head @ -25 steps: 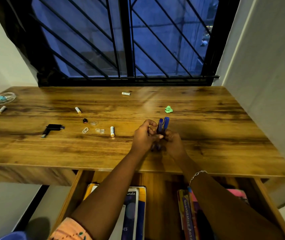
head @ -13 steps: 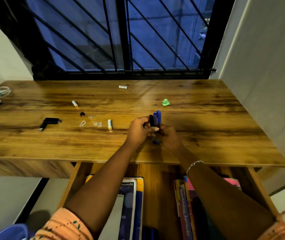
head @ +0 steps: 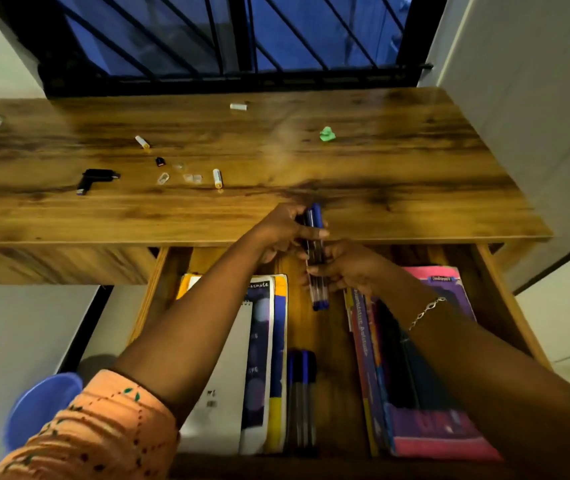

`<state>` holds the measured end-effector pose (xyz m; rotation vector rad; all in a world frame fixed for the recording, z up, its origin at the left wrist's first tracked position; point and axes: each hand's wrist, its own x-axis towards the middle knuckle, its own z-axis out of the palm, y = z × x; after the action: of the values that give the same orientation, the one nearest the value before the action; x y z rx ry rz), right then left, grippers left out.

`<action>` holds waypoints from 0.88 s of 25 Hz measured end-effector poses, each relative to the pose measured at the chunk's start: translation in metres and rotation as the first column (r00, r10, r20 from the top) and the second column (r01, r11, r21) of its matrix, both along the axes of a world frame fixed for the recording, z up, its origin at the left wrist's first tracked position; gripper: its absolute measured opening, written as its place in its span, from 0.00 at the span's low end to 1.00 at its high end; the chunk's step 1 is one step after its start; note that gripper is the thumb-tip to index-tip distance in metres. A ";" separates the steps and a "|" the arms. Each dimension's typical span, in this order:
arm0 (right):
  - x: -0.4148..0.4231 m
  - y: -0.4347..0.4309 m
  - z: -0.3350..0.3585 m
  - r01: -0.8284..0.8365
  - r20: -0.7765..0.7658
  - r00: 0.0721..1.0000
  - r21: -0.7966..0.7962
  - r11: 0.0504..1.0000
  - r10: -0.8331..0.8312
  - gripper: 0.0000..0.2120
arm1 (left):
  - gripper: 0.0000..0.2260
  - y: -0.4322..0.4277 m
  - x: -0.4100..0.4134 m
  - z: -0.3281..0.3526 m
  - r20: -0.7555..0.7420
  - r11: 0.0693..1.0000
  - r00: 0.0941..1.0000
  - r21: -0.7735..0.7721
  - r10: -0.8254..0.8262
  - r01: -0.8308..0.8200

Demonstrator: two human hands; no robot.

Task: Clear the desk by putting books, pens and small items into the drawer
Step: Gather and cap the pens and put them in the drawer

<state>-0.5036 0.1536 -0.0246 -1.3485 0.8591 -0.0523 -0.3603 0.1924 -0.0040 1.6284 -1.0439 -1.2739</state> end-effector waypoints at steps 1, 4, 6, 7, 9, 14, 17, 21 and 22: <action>-0.005 0.008 -0.007 -0.013 -0.045 0.999 0.035 0.999 0.014 0.06 | 0.12 0.006 -0.006 -0.007 0.002 0.999 1.000 0.038 -0.016 0.016; -0.022 0.035 -0.029 -0.022 -0.162 0.986 0.145 0.989 0.045 0.09 | 0.12 0.027 -0.025 -0.039 -0.045 0.984 0.997 0.165 -0.058 0.065; -0.031 0.047 -0.041 -0.021 -0.268 0.962 0.126 0.992 0.054 0.13 | 0.10 0.041 -0.036 -0.063 -0.073 0.970 0.996 0.236 -0.050 0.066; -0.034 0.049 -0.044 -0.047 -0.339 0.939 0.046 0.998 0.060 0.14 | 0.11 0.049 -0.042 -0.073 -0.081 0.959 0.996 0.275 -0.040 0.061; -0.039 0.046 -0.047 -0.168 -0.469 0.881 -0.190 0.967 0.061 0.14 | 0.20 0.064 -0.055 -0.090 -0.087 0.928 0.996 0.367 -0.035 0.065; -0.041 0.044 -0.057 -0.326 -0.485 0.871 -0.453 0.829 0.078 0.19 | 0.28 0.078 -0.077 -0.110 -0.079 0.878 0.992 0.461 -0.103 0.128; -0.040 0.052 -0.074 -0.430 -0.535 0.834 -0.476 0.768 0.135 0.19 | 0.27 0.078 -0.080 -0.114 0.030 0.867 0.981 0.473 -0.194 0.157; -0.041 0.059 -0.095 -0.437 -0.596 0.798 -0.471 0.767 0.088 0.11 | 0.21 0.079 -0.082 -0.119 0.217 0.870 0.940 0.475 -0.263 0.134; -0.041 0.060 -0.098 -0.438 -0.606 0.791 -0.473 0.764 0.078 0.10 | 0.19 0.080 -0.084 -0.120 0.290 0.874 0.916 0.473 -0.278 0.116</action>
<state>-0.5447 0.2135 -0.1228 -2.1478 1.1810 0.3521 -0.4439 0.2726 -0.1239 2.2096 -1.2215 -1.4743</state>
